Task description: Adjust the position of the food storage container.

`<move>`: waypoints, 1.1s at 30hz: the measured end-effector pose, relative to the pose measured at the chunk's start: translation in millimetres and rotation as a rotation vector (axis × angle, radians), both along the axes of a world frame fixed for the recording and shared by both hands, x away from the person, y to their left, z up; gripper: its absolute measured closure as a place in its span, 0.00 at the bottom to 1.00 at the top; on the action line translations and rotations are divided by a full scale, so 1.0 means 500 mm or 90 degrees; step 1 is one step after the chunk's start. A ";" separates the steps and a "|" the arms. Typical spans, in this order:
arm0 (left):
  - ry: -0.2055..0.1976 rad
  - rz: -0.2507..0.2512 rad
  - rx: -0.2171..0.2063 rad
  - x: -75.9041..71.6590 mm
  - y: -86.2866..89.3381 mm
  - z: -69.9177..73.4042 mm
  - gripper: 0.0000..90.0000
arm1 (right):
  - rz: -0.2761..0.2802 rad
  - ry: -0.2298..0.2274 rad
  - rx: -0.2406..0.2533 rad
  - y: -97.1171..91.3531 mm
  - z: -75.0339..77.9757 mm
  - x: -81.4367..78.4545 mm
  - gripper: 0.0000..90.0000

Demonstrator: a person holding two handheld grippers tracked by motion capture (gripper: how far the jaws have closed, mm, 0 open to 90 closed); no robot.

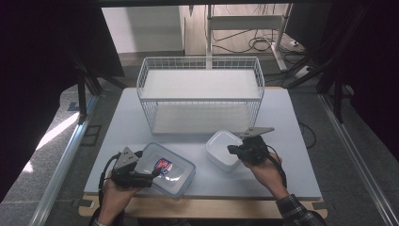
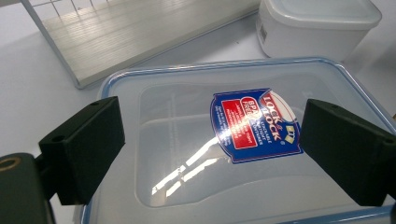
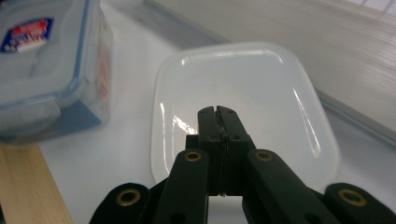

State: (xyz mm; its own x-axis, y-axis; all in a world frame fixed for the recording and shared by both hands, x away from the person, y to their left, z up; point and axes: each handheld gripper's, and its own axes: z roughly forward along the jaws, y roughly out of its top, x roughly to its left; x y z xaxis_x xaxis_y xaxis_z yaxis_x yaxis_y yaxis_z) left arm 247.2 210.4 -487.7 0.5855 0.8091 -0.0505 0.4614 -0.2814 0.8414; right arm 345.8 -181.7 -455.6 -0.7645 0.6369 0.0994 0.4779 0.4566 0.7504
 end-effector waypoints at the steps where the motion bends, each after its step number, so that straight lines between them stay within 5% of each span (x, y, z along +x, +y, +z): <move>1: 0.000 0.001 0.003 0.000 0.002 -0.001 0.07 | 0.005 0.001 0.000 0.009 0.001 0.006 0.99; 15: -0.002 0.009 0.003 0.001 0.009 -0.002 0.07 | 0.053 -0.001 -0.014 0.125 -0.013 0.068 0.99; 22: 0.000 0.009 0.002 0.000 0.012 -0.002 0.07 | 0.053 0.008 -0.061 0.190 -0.028 0.097 0.99; 33: 0.003 0.006 0.004 0.000 0.013 -0.002 0.07 | 0.065 0.024 -0.102 0.188 -0.040 0.084 1.00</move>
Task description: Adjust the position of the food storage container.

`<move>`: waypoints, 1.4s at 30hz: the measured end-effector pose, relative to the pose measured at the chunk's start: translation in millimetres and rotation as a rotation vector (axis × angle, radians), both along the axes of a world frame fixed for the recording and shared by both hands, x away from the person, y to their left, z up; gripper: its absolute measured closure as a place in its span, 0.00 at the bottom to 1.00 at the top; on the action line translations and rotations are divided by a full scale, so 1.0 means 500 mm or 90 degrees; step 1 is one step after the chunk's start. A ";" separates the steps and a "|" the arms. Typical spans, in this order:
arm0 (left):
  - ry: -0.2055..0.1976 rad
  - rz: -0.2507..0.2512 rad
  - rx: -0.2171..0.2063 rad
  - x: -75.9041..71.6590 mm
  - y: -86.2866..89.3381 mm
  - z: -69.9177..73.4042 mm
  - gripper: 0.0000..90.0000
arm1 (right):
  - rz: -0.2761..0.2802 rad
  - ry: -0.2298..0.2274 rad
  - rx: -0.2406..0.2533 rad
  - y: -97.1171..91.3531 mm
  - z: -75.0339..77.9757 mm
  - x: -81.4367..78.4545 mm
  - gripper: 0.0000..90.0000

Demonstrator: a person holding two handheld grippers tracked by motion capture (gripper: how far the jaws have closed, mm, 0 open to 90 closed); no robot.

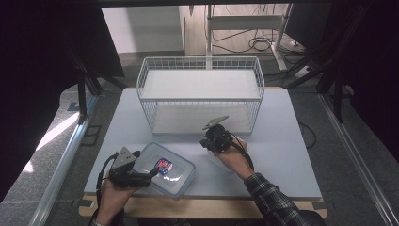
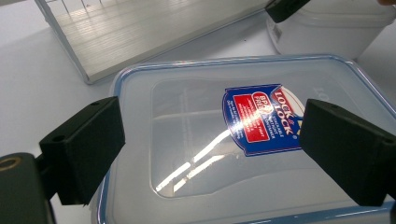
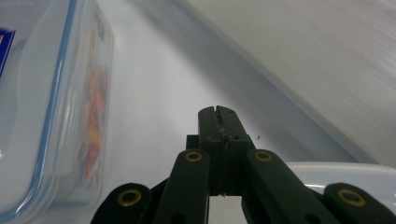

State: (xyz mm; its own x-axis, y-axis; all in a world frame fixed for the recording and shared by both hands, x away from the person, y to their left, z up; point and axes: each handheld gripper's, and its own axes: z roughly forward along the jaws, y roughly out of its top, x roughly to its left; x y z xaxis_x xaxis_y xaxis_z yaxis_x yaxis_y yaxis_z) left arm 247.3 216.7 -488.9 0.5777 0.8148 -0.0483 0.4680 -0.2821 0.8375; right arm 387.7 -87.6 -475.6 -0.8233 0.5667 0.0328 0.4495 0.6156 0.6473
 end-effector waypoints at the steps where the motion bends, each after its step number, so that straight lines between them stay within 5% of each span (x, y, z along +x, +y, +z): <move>1: 0.000 0.000 0.000 0.000 0.000 0.000 0.07 | 0.002 0.001 0.001 -0.003 0.000 -0.003 1.00; 12: 0.002 0.000 -0.004 0.000 -0.004 0.000 0.08 | 0.001 0.013 -0.001 -0.072 0.006 -0.052 1.00; 36: 0.011 -0.001 -0.014 -0.001 -0.004 0.004 0.12 | -0.121 -0.010 0.019 -0.258 0.014 -0.092 1.00; 42: 0.006 -0.003 0.005 -0.003 0.003 0.009 0.22 | -0.132 -0.024 0.022 -0.273 0.011 -0.097 1.00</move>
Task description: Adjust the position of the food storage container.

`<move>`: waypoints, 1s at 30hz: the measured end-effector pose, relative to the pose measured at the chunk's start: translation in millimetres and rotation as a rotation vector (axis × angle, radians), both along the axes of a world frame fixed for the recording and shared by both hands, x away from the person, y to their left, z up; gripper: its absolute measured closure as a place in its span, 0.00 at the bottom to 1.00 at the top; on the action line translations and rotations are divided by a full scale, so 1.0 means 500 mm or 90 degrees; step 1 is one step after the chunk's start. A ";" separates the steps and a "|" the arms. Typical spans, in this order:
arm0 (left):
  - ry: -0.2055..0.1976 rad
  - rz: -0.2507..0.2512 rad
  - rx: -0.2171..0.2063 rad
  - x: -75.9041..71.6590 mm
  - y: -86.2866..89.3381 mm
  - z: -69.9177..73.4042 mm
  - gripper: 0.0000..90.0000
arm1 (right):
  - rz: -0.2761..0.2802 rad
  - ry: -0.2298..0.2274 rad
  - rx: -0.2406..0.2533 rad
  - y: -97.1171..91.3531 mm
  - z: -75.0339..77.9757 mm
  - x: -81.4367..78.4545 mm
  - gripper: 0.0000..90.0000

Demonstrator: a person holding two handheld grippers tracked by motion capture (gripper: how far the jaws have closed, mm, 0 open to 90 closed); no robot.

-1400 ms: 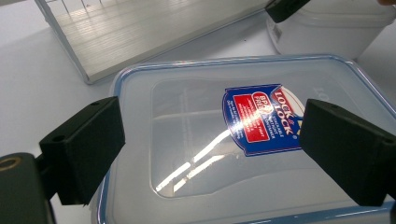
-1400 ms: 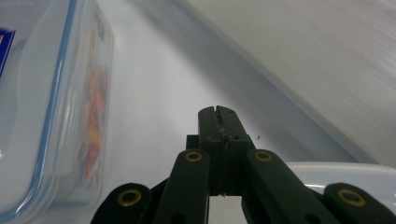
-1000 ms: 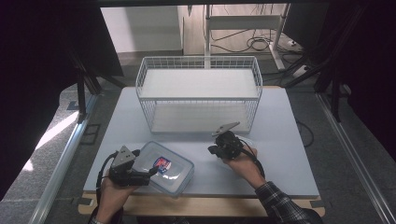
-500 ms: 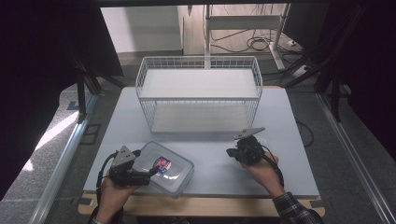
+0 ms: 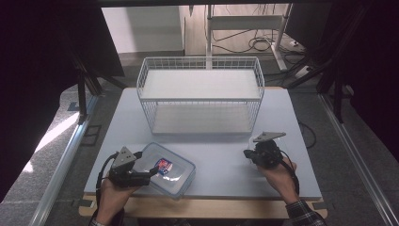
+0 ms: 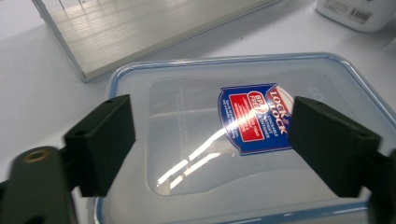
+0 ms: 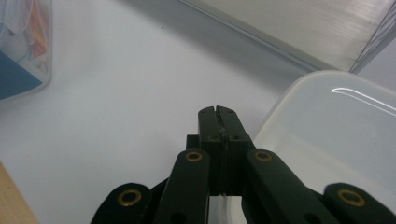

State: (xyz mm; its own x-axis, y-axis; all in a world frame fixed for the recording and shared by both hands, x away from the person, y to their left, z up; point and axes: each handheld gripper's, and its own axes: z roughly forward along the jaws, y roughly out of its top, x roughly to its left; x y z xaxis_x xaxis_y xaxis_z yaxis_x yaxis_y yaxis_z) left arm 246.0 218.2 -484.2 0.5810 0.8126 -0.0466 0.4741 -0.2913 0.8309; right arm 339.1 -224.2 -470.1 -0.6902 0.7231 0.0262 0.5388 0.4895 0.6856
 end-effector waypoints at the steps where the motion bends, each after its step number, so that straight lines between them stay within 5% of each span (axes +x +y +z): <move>1: -0.002 -0.001 0.001 -0.002 0.005 0.003 0.26 | 0.004 0.001 0.007 0.002 0.001 -0.002 1.00; 8: -0.014 0.048 0.015 -0.016 0.066 0.022 0.79 | 0.035 -0.005 0.040 0.022 0.006 -0.028 1.00; 12: 0.018 0.083 0.021 -0.008 0.110 0.001 0.96 | 0.057 0.008 0.050 0.036 0.001 -0.044 1.00; 15: 0.060 0.101 0.033 0.002 0.130 -0.026 0.99 | 0.073 0.018 0.055 0.048 -0.005 -0.059 1.00; 19: 0.115 0.089 0.033 0.011 0.129 -0.054 0.99 | 0.097 0.040 0.067 0.065 -0.013 -0.078 1.00; 24: 0.137 0.078 0.061 0.009 0.106 -0.072 0.99 | 0.137 0.068 0.075 0.096 -0.025 -0.101 1.00; 30: 0.150 0.094 0.051 0.003 0.099 -0.076 0.99 | 0.180 0.097 0.078 0.132 -0.040 -0.122 1.00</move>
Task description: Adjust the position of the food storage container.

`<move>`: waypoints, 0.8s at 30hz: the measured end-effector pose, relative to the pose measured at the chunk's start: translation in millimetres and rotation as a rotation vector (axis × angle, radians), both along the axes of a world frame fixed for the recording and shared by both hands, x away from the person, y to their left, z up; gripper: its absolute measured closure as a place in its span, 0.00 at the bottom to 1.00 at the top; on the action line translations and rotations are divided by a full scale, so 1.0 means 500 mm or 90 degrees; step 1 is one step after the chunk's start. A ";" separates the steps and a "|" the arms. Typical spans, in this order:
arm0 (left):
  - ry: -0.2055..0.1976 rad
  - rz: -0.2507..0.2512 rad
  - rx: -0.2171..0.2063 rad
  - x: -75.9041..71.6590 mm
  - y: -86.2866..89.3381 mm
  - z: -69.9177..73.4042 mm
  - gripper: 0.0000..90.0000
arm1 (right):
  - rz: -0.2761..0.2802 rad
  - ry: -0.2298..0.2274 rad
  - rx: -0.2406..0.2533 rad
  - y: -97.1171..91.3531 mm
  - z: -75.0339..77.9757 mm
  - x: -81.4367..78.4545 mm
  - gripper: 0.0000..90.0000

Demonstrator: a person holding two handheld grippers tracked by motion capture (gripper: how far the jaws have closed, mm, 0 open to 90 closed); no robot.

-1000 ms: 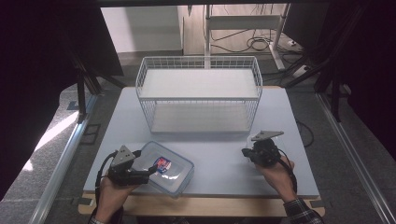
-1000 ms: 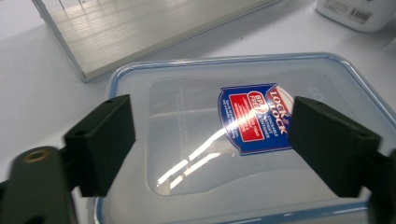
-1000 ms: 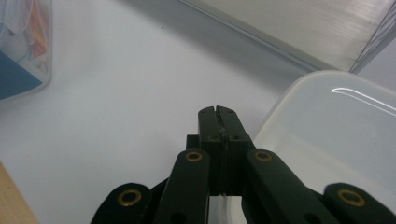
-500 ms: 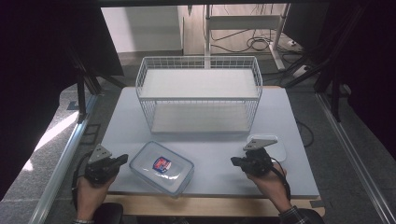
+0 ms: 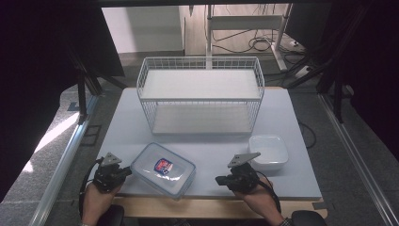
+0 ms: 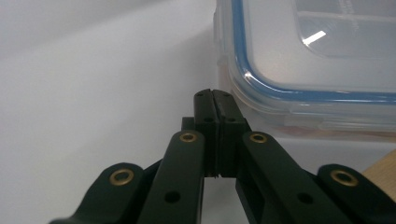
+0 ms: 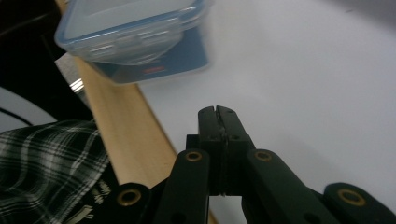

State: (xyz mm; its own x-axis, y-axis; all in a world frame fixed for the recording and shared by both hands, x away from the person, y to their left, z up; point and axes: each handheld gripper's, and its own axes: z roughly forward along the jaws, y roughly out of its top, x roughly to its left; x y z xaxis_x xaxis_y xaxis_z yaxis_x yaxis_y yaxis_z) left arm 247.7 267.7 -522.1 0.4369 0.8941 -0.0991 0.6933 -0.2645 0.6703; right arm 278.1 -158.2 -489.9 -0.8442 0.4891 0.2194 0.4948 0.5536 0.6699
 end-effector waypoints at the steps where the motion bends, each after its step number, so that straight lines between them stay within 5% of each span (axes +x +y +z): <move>1: 0.000 -0.002 0.000 -0.001 -0.003 0.000 0.99 | 0.007 0.006 0.002 0.005 -0.003 -0.003 1.00; 12: 0.002 -0.068 -0.023 0.002 -0.060 0.003 0.99 | 0.042 0.022 -0.009 0.040 -0.024 -0.022 0.99; 24: 0.006 -0.085 -0.042 0.010 -0.106 0.005 1.00 | -0.011 0.009 -0.015 0.008 -0.017 -0.002 0.99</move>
State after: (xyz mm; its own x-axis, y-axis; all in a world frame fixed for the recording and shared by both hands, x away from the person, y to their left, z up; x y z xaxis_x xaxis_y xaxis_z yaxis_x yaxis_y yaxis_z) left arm 252.4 214.6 -519.7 0.5503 0.8194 -0.1604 0.6617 -0.3108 0.6824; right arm 276.8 -154.1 -498.2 -0.8328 0.5084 0.2193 0.5132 0.5603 0.6501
